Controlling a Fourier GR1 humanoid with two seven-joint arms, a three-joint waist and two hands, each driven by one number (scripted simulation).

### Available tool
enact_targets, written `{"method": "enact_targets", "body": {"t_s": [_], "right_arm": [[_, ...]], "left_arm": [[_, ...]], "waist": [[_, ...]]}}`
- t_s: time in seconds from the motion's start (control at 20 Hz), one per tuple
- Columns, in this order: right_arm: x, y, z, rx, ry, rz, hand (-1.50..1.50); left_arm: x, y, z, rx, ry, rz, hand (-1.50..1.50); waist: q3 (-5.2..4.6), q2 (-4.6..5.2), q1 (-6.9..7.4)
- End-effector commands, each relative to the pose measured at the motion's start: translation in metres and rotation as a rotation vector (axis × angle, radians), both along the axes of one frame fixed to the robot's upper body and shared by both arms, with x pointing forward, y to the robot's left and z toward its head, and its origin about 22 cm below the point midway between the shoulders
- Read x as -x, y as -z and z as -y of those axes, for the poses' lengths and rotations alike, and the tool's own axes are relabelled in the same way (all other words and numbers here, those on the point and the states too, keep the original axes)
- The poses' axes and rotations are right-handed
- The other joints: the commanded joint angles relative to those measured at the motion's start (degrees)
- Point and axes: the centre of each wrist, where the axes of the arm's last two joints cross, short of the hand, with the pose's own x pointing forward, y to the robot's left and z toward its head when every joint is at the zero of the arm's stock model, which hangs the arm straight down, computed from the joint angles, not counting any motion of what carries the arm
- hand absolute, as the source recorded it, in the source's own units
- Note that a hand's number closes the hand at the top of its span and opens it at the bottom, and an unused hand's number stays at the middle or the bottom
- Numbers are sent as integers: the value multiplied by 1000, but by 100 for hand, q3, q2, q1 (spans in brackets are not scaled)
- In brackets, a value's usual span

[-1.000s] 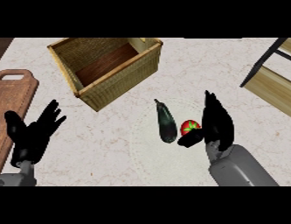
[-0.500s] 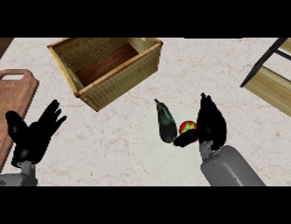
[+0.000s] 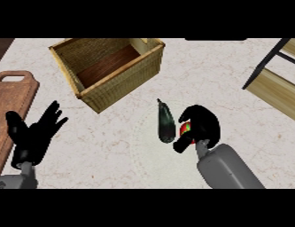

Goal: Pick the tomato from the placemat and place it in the tiered shelf

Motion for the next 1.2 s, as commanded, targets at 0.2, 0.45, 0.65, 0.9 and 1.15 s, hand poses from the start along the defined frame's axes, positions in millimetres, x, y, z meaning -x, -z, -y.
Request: {"method": "enact_targets", "body": {"t_s": [0.2, 0.45, 0.65, 0.9, 1.15], "right_arm": [[19, -16, -36, -11, -86, 158, 150], [-3, -43, 30, -40, 112, 223, 150], [-4, -84, 61, -47, 215, 335, 150], [10, -159, 44, 30, 268, 508, 150], [21, -219, 56, 97, 405, 658, 150]], "left_arm": [[8, 22, 17, 5, -4, -78, 0], [4, 6, -8, 13, -24, -90, 0], [10, 10, 4, -14, -10, -74, 0], [3, 18, 2, 7, -8, -81, 0], [19, 17, -3, 3, -14, -71, 0]], "waist": [[-7, 91, -7], [-5, 95, -25], [-7, 82, -49], [-17, 70, -106], [-20, 47, -68]]}}
